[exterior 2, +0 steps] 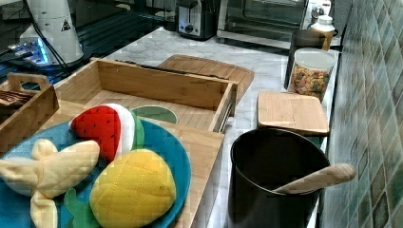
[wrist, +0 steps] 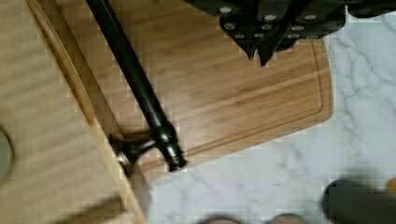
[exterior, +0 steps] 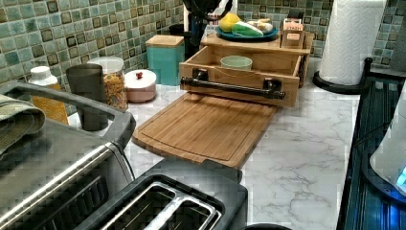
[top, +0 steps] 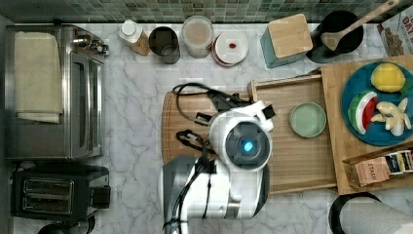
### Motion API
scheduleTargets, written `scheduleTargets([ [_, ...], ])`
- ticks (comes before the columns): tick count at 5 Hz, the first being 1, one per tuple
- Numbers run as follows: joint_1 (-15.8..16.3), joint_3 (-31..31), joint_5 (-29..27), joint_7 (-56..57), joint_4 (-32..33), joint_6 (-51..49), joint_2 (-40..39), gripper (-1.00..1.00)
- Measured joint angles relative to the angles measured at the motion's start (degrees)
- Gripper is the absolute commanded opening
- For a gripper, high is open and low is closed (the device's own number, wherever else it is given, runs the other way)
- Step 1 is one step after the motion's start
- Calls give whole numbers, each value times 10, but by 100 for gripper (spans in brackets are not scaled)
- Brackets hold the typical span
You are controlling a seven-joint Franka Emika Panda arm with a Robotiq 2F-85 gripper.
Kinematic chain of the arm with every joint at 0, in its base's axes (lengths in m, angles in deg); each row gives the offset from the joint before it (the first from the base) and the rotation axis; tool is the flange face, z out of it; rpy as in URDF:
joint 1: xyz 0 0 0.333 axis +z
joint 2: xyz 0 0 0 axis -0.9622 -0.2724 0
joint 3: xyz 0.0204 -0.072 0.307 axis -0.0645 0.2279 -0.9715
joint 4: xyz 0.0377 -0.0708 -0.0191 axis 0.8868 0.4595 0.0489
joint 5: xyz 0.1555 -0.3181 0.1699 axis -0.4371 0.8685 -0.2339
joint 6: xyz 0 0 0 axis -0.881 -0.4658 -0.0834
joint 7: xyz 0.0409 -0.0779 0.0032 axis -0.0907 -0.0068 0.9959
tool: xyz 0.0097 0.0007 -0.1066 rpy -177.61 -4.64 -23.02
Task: Close the drawer.
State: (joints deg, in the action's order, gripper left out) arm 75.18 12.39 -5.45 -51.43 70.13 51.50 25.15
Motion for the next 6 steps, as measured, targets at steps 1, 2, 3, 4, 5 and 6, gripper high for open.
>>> scheduleTargets([
  [1, 22, -12, 1, 34, 16, -29, 10, -100],
  [2, 54, -13, 24, 35, 24, -34, 3, -100],
  [3, 64, -15, 92, 90, 27, -19, -14, -100],
  [4, 54, -15, 116, 127, 46, 39, -40, -100],
  [5, 47, -6, 121, 127, 68, 58, -63, -100],
  [6, 47, 10, 159, 125, 92, 66, -81, -100],
])
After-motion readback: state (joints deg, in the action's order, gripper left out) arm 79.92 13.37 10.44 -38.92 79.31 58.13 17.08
